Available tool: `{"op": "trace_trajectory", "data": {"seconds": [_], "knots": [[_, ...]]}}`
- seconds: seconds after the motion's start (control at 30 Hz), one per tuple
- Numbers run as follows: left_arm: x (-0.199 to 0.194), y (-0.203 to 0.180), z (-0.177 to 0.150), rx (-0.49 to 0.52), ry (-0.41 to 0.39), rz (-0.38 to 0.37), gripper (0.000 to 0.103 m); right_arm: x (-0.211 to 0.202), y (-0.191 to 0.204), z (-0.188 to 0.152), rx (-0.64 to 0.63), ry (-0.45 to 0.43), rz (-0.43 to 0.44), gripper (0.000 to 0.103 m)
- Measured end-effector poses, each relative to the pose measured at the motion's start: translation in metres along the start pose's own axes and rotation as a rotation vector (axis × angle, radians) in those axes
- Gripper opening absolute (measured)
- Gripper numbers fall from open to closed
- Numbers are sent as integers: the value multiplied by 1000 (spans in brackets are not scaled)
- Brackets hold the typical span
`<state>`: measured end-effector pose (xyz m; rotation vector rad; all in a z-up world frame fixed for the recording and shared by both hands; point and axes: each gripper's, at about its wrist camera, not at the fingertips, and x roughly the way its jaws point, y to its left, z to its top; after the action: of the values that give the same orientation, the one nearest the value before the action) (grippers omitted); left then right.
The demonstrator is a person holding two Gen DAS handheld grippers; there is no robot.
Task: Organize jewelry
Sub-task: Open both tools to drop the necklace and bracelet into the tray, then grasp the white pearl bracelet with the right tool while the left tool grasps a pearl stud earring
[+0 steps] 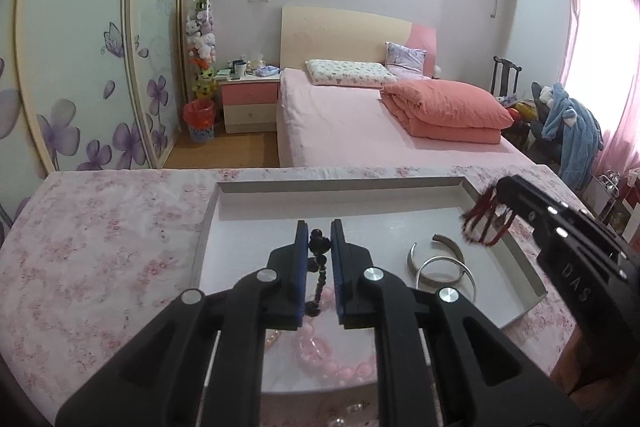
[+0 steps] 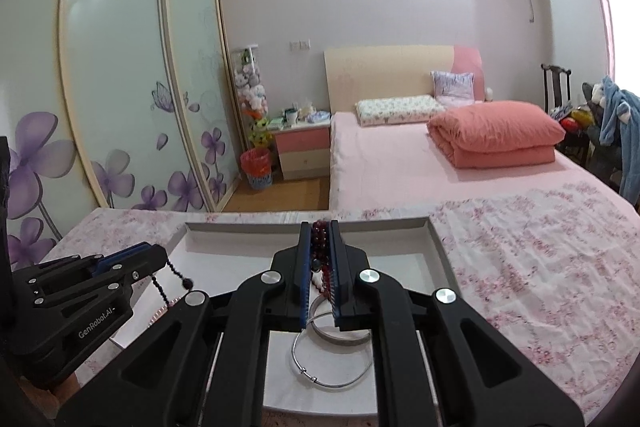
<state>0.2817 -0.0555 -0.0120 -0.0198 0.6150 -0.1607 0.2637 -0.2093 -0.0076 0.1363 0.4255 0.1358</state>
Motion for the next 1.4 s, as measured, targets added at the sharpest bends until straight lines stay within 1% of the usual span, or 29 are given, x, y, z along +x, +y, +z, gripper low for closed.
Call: {"op": "trace_trajectory", "data": {"seconds": [0.03, 0.07, 0.1, 0.13, 0.17, 0.47, 0.6, 0.73, 0.83, 0.9, 0.97, 1.07, 1.2, 1.27, 1.4], "knots": [[1, 1, 0, -5, 0, -3, 15, 1, -1, -1, 4, 8, 4, 15], [2, 3, 0, -10, 1, -3, 18, 1, -2, -2, 10, 14, 7, 28], [2, 5, 0, -15, 0, 0, 21, 0, -4, -2, 16, 12, 6, 36], [1, 8, 0, -20, -4, 5, 22, -2, -6, -3, 22, 6, 2, 46], [1, 10, 0, -24, -5, 8, 22, -5, -9, -4, 29, -2, -5, 46], [-15, 35, -2, -86, -6, 58, 22, -15, -16, -5, 47, 3, -22, 46], [-27, 43, -12, -99, 1, 73, 22, -24, -14, -9, 34, 10, -22, 46], [-40, 54, -22, -110, 9, 82, 23, -31, -15, -16, 32, 44, -9, 46], [-49, 63, -31, -115, 17, 87, 25, -36, -14, -26, 18, 97, 12, 44], [-57, 69, -37, -115, 24, 94, 26, -37, -13, -34, 3, 147, 32, 39], [-63, 75, -44, -118, 28, 100, 26, -37, -13, -44, -11, 206, 49, 29], [-72, 84, -54, -122, 37, 111, 26, -34, -13, -63, -22, 309, 74, 23], [-79, 92, -62, -137, 46, 120, 26, -29, -9, -81, -56, 378, 71, 23], [-82, 96, -66, -144, 51, 125, 26, -28, -6, -87, -68, 399, 67, 20], [-87, 101, -72, -148, 59, 127, 26, -30, -8, -95, -72, 440, 67, 20]]}}
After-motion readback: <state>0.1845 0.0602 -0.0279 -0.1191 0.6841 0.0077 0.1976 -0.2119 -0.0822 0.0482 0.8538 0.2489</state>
